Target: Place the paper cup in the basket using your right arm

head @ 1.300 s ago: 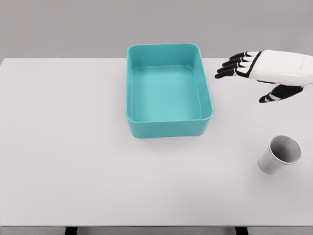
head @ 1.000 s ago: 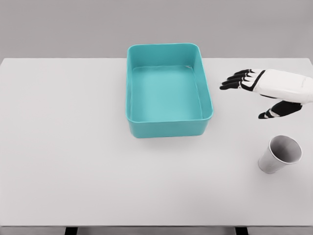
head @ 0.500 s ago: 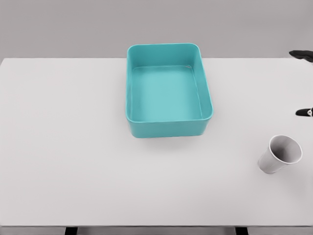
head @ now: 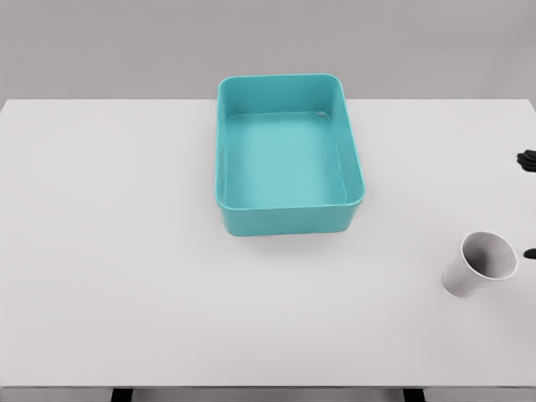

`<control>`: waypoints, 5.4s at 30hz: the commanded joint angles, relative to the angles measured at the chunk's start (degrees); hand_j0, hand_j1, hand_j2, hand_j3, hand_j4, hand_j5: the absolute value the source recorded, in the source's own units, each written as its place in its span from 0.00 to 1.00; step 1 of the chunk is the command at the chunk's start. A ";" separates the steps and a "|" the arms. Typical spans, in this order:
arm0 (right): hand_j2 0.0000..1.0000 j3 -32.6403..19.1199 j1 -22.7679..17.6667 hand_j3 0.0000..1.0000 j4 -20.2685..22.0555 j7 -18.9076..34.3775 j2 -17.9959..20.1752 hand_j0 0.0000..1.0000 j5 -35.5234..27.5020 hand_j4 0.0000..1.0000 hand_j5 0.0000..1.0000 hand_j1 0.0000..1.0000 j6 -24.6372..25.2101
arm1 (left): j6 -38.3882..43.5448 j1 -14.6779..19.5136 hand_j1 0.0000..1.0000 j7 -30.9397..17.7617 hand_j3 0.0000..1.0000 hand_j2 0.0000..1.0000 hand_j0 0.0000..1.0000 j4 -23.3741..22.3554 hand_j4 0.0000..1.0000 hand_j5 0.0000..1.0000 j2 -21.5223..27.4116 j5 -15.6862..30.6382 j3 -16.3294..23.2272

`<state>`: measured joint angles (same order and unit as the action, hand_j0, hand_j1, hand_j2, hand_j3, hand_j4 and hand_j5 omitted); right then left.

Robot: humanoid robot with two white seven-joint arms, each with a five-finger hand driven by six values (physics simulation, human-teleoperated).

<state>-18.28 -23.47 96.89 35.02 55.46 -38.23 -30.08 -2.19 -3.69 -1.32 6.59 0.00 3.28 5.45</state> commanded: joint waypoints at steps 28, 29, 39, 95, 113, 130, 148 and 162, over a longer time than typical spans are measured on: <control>1.00 5.18 -6.07 1.00 -7.85 -0.02 -10.99 1.00 -0.62 1.00 1.00 1.00 -0.42 | 0.00 0.00 1.00 0.00 1.00 1.00 1.00 0.00 1.00 1.00 0.00 0.06 0.00; 1.00 5.18 -5.36 1.00 -8.56 -0.02 -11.52 1.00 -0.62 1.00 1.00 1.00 -0.42 | 0.00 0.00 1.00 0.00 1.00 1.00 1.00 0.00 1.00 1.00 0.00 0.06 0.00; 1.00 7.55 0.17 1.00 -13.57 -0.02 -15.82 1.00 -0.71 1.00 1.00 1.00 0.11 | 0.00 0.00 1.00 0.00 1.00 1.00 1.00 0.00 1.00 1.00 0.00 -0.03 0.00; 0.57 13.79 14.76 0.57 -12.95 -0.02 -19.69 0.57 3.77 0.57 0.57 0.57 1.60 | 0.00 0.00 1.00 0.00 1.00 1.00 1.00 0.00 1.00 1.00 0.00 -0.03 0.00; 0.54 18.80 31.02 0.54 -13.57 -0.02 -20.83 0.54 10.72 0.54 0.54 0.54 6.97 | 0.00 0.00 1.00 0.00 1.00 1.00 1.00 0.00 1.00 1.00 0.00 0.06 0.00; 0.54 24.16 44.91 0.54 -15.94 -0.02 -27.43 0.54 21.26 0.54 0.54 0.54 10.48 | 0.00 0.09 1.00 0.00 1.00 1.00 1.00 0.00 1.00 1.00 0.00 -0.03 0.00; 0.54 33.66 59.50 0.54 -21.83 -0.02 -37.27 0.54 38.40 0.54 0.54 0.54 12.41 | 0.00 0.00 1.00 0.00 1.00 1.00 1.00 0.00 1.00 1.00 0.00 0.06 0.00; 0.54 46.48 65.65 0.54 -21.74 -0.02 -37.27 0.54 49.65 0.54 0.54 0.54 12.85 | 0.00 0.00 1.00 0.00 1.00 1.00 1.00 0.00 1.00 1.00 0.00 -0.03 0.00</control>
<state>25.99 42.80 75.09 35.06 18.17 9.66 -17.48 -2.20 -3.69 -1.31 6.59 0.00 3.27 5.45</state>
